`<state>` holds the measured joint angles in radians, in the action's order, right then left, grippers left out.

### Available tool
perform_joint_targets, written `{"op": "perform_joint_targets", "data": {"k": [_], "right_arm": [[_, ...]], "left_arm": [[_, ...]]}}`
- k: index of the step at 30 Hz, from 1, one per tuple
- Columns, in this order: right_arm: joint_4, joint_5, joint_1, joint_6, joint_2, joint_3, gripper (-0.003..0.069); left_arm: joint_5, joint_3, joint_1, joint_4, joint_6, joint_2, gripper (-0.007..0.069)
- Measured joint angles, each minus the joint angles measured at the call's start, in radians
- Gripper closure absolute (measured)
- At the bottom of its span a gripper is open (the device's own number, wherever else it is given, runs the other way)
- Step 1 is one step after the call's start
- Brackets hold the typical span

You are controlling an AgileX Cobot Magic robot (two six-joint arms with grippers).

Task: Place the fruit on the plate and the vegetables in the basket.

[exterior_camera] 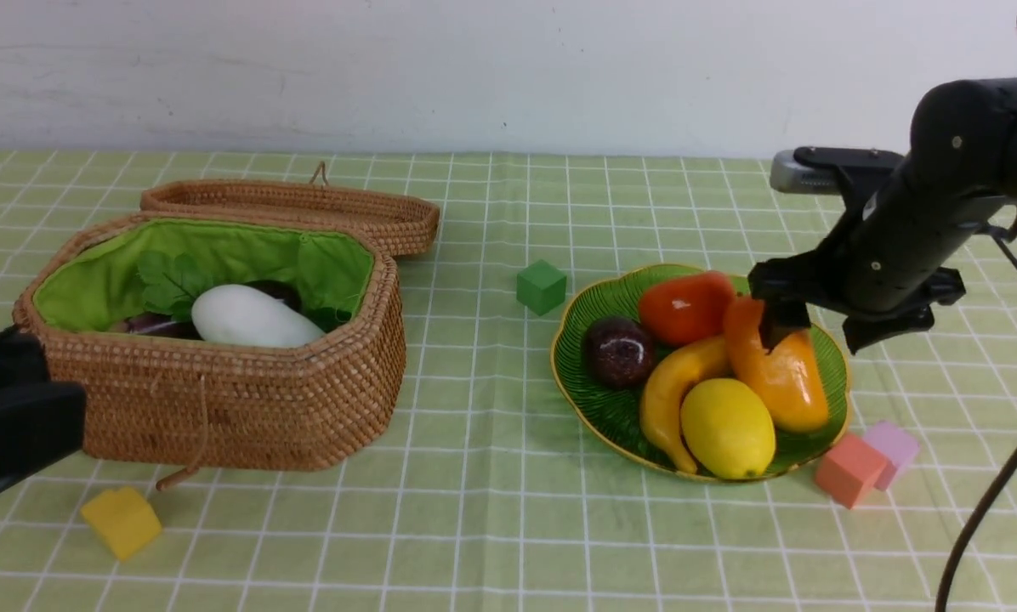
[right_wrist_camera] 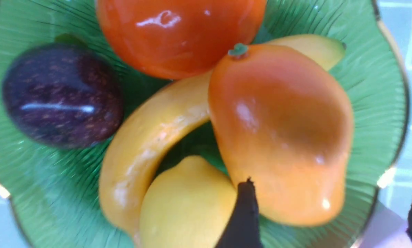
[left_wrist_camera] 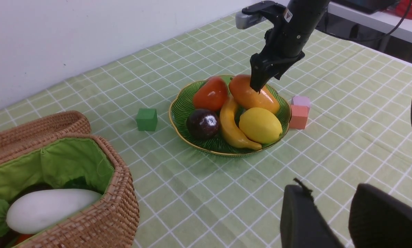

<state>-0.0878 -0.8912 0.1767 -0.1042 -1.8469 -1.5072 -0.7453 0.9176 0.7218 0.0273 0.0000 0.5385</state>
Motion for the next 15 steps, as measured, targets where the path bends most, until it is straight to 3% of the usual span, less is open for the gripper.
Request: {"op": "perform_joint_targets", "data": {"k": [7,12,15], "right_arm": [[0.000,-0.123,-0.001,0.005,0.186,0.000,0.0246],[0.000,-0.269,-0.001,0.015,0.380,0.031,0.0491],[0.000,-0.301,-0.001,0.019,0.511,0.103,0.0600]], "left_arm": [[0.012,0.000,0.000,0.000,0.000,0.000,0.0407],[0.016,0.000,0.000,-0.004,-0.029,-0.006,0.0407],[0.031,-0.021,0.000,-0.018,-0.070,-0.041,0.0407]]}}
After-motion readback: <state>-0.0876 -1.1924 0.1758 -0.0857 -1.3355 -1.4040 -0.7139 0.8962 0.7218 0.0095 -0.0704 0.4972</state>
